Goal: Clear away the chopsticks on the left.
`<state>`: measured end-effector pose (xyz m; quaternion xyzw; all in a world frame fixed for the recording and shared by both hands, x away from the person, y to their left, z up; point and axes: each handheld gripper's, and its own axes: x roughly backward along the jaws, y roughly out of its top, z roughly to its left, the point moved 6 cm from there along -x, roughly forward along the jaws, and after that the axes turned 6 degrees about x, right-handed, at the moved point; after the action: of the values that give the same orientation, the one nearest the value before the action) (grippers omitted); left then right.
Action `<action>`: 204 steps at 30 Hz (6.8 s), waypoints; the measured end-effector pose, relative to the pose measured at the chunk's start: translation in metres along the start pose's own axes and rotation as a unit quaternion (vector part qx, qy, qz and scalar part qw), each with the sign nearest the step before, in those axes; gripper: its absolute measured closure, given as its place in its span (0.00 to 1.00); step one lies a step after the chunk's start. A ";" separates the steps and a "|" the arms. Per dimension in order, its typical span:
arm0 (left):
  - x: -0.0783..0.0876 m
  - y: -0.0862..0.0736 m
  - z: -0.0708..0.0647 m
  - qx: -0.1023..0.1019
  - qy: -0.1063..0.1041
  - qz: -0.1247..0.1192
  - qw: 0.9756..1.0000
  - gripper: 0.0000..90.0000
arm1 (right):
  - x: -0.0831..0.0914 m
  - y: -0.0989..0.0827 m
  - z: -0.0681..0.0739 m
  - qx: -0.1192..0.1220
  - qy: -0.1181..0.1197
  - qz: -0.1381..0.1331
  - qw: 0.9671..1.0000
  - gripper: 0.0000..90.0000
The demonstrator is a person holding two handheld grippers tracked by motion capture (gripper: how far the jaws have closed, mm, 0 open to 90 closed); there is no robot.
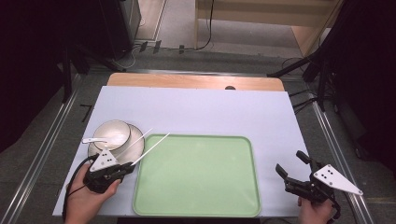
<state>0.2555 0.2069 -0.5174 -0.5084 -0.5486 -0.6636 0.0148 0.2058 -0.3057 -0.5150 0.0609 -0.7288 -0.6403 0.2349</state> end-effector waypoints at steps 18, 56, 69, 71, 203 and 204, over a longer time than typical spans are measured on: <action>-0.066 -0.009 -0.056 0.028 -0.041 0.049 0.998 0.95 | 0.001 0.000 -0.002 -0.002 0.000 -0.003 1.000 0.14; -0.104 0.021 -0.078 0.018 -0.021 0.044 0.999 1.00 | 0.000 0.000 -0.001 0.001 0.000 0.001 1.000 0.14; -0.089 0.015 -0.052 0.052 0.044 0.047 0.997 1.00 | 0.000 0.000 0.000 0.000 0.002 0.001 1.000 0.14; -0.085 0.013 -0.047 0.055 0.051 0.048 0.996 1.00 | 0.000 0.000 -0.001 -0.001 0.002 0.001 1.000 0.14; -0.057 -0.001 -0.061 0.068 -0.009 0.044 0.997 0.95 | -0.002 0.000 -0.001 0.001 0.004 0.002 1.000 0.14; -0.059 -0.001 -0.062 0.071 -0.011 0.045 0.996 0.95 | -0.002 0.000 -0.001 0.001 0.004 0.002 1.000 0.14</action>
<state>0.2422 0.1292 -0.5514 -0.5375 -0.5709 -0.6160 0.0747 0.2083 -0.3060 -0.5156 0.0627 -0.7285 -0.6389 0.2389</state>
